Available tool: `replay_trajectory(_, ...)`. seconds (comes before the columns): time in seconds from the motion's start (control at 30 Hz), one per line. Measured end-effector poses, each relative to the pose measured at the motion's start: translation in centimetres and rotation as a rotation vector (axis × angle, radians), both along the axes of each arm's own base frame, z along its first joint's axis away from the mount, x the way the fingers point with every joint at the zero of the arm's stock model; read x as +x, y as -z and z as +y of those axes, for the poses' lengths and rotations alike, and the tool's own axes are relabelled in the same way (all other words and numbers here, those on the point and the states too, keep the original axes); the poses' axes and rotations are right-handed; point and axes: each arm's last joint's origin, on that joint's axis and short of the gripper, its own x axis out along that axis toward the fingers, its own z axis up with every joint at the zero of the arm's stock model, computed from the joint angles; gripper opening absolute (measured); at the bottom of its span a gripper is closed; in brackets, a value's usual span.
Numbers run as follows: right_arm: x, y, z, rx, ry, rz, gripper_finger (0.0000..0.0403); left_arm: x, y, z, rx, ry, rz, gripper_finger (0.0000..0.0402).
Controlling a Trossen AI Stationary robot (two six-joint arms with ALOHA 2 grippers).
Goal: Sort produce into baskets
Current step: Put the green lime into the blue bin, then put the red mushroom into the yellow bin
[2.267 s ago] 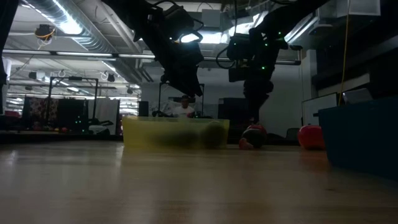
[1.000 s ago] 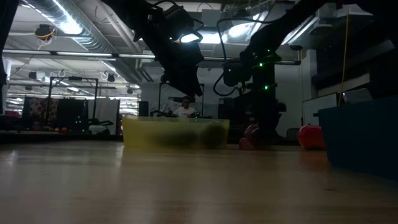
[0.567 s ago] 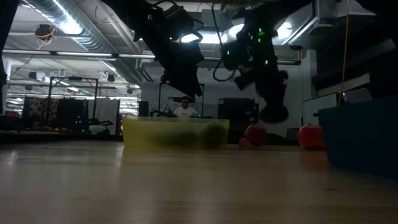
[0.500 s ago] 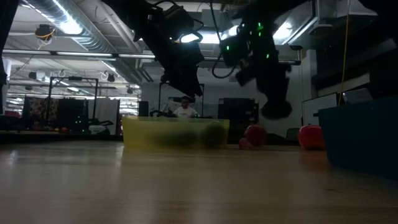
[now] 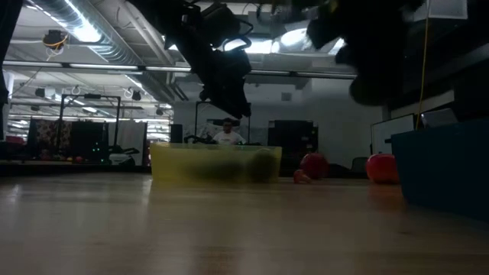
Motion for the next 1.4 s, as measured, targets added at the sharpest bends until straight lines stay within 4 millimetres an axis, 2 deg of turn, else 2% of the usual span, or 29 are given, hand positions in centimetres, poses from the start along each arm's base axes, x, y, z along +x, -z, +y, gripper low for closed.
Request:
replay_trajectory(0.2, -1.7, 0.5, 7.3, -0.027, -0.05, -0.003, 0.0207, 0.3, 0.0, -1.0, -0.003, 0.027, -0.002, 0.0205)
replay_trajectory(0.33, -3.2, 1.3, 11.4, -0.025, -0.117, -0.032, 0.0207, 0.6, 0.0, -1.8, -0.004, 0.05, -0.002, 0.0205)
replay_trajectory(0.47, -4.3, 2.1, 14.7, 0.018, -0.219, -0.112, 0.0207, 0.8, 0.0, -2.6, -0.004, 0.073, -0.003, 0.0205)
replay_trajectory(0.6, -4.8, 2.3, 16.9, 0.058, -0.277, -0.196, 0.0207, 1.1, -0.1, -3.3, -0.002, 0.092, -0.008, 0.0205)
replay_trajectory(0.8, -4.9, 2.9, 17.8, 0.026, -0.206, -0.217, 0.0215, 1.4, -0.1, -4.3, 0.0, 0.123, -0.016, 0.0205)
replay_trajectory(1.1, -4.1, 4.9, 18.2, -0.029, -0.156, -0.167, 0.0295, 2.4, -0.9, -5.7, 0.031, 0.167, -0.123, 0.0205)
replay_trajectory(1.27, -4.3, 4.9, 18.4, 0.038, -0.154, -0.11, 0.0317, 3.0, -1.6, -6.6, 0.051, 0.242, -0.203, 0.0205)
replay_trajectory(1.4, -4.8, 4.7, 18.0, 0.011, -0.154, -0.072, 0.0321, 3.6, -2.3, -7.5, 0.085, 0.322, -0.279, 0.0205)
